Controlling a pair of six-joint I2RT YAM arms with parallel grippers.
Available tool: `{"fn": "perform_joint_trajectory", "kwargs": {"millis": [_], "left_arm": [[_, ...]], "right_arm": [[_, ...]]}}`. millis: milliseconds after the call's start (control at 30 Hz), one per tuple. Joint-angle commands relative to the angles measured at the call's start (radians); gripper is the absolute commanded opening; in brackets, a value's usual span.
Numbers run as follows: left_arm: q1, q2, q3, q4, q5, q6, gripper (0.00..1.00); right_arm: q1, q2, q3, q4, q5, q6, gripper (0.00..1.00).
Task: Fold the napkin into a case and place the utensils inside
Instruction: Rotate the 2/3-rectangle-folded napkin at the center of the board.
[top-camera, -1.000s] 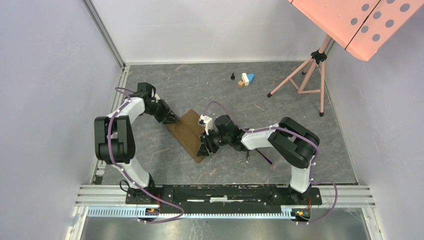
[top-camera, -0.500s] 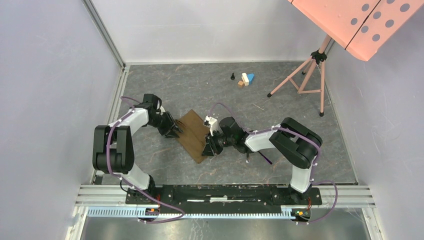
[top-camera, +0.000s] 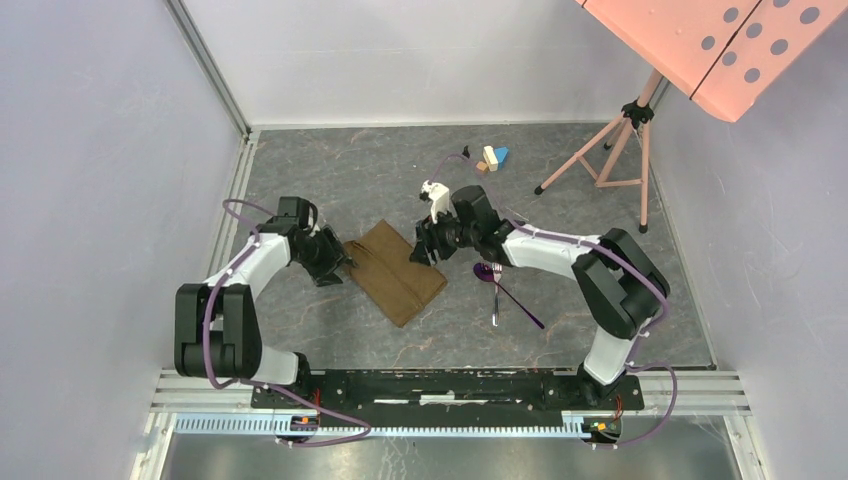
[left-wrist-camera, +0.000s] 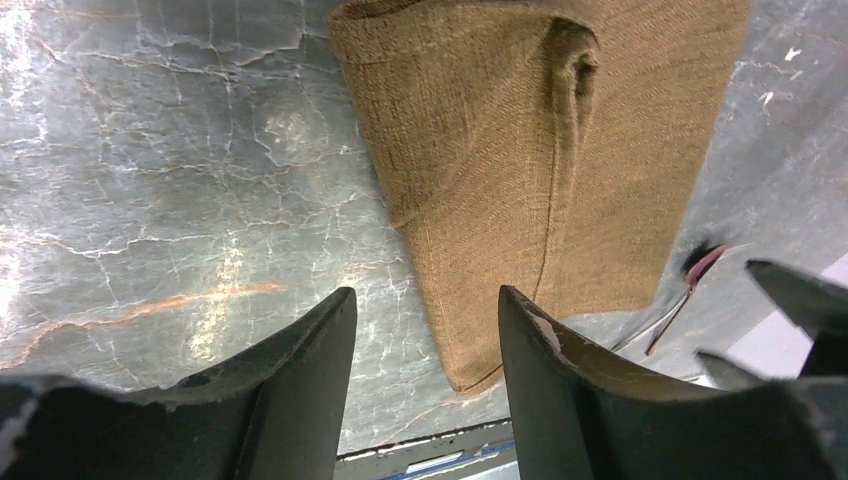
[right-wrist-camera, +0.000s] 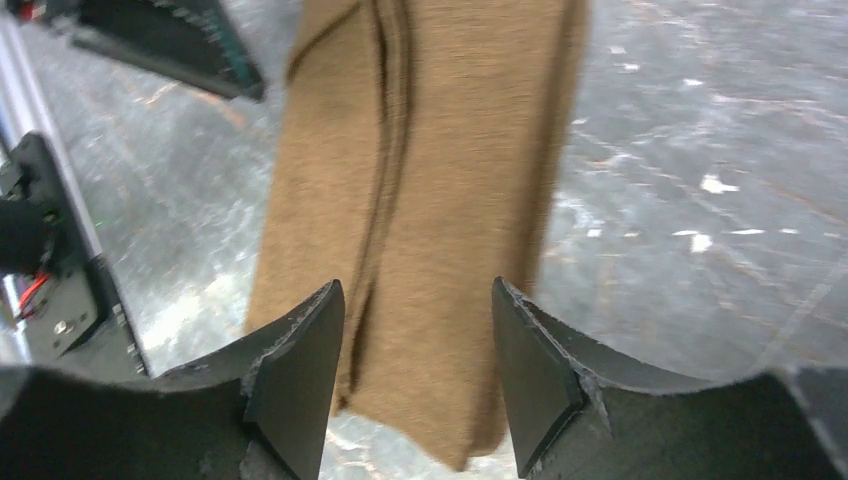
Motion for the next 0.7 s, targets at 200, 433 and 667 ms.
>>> {"fn": "perform_joint_trajectory", "kwargs": {"millis": [200,433,667], "left_arm": [[-0.033,0.187,0.061,0.098,-0.041,-0.054,0.61],[-0.099,0.328,0.200,0.080,-0.064,-0.024,0.60],[-0.194,0.340,0.386,-0.049,-0.219,0.078,0.62]], "right_arm": [[-0.046,0.106,-0.033,0.059,0.052,0.074,0.42],[0.009,0.030,-0.229,0.234,0.075,0.228,0.34],[0.096,-0.107,-0.314,0.302,0.108,0.302,0.41]]}}
